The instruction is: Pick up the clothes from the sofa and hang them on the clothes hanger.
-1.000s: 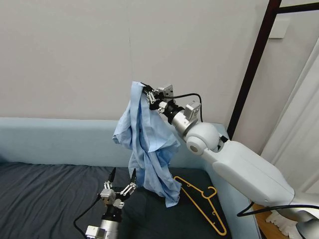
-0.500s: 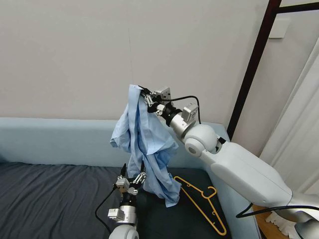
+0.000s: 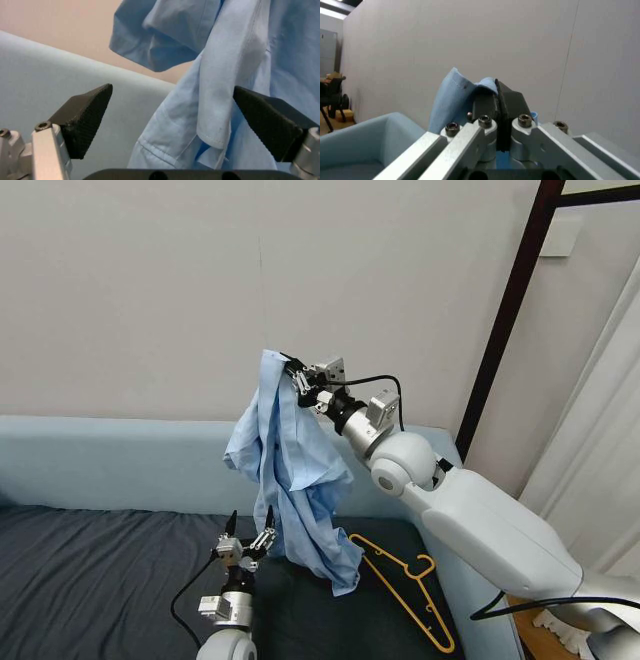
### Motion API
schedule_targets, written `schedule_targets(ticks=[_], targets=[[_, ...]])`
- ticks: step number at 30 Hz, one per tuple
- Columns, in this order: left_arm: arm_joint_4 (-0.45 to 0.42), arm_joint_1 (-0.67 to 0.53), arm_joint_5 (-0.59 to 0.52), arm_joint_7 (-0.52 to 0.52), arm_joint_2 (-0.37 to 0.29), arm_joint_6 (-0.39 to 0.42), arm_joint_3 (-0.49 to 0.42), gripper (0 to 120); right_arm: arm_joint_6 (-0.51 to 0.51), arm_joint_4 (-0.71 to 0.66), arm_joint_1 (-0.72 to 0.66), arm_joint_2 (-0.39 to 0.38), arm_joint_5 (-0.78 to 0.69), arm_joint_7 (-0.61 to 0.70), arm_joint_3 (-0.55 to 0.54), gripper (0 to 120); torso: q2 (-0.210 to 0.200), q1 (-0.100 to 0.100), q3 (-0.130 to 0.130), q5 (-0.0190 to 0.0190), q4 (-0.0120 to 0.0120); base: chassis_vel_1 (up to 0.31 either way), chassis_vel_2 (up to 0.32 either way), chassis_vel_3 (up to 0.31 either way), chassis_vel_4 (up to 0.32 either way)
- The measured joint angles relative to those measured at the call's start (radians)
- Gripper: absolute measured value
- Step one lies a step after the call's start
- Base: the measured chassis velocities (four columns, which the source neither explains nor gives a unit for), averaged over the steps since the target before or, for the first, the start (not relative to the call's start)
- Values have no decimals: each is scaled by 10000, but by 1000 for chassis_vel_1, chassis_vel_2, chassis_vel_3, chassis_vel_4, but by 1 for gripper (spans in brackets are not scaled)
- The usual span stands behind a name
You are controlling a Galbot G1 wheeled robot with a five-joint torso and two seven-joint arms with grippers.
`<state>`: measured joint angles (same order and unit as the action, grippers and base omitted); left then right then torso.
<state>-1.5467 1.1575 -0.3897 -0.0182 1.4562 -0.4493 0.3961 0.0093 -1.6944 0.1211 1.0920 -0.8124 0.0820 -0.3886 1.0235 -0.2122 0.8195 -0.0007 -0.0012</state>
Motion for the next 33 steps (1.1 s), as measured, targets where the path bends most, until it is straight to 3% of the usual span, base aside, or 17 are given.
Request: schedule_targets(ticks=[4,9,13,19,22,30,33], targets=[[294,-300,-16,0,-305,4,-64,93,-9,-33,32,-7,2,-1,8,0,0,0,0,0,-1,0,0,0,0],[639,-616,-23,-42,-737,37,-271,78,-47,-35,38,-12,2,6,-19,0,0,0,0,0,-2,0,0,0,0],[962,-790,28,-277,-1011,40,-527,59,-78,-17,39,20,4,30,-56,0,0,0,0,0,0,0,0,0,0],[1181,-987,64,-339,-1009,34,-712,41,-85,-6,70,32,28,42,-60,0,0,0,0,1,0,0,0,0,0],[1445,-1244,96,-360,-941,26,-892,26,-89,-29,106,-3,31,52,-61,0,0,0,0,2,0,0,0,0,0],[1978,-1713,120,-379,-830,1,-1122,19,-125,-139,99,-40,7,103,-73,0,0,0,0,2,-2,0,0,0,0],[1988,-1721,81,-376,-848,-27,-1119,8,-148,-173,97,-36,-2,134,-77,0,-1,0,0,1,-1,0,0,0,0]])
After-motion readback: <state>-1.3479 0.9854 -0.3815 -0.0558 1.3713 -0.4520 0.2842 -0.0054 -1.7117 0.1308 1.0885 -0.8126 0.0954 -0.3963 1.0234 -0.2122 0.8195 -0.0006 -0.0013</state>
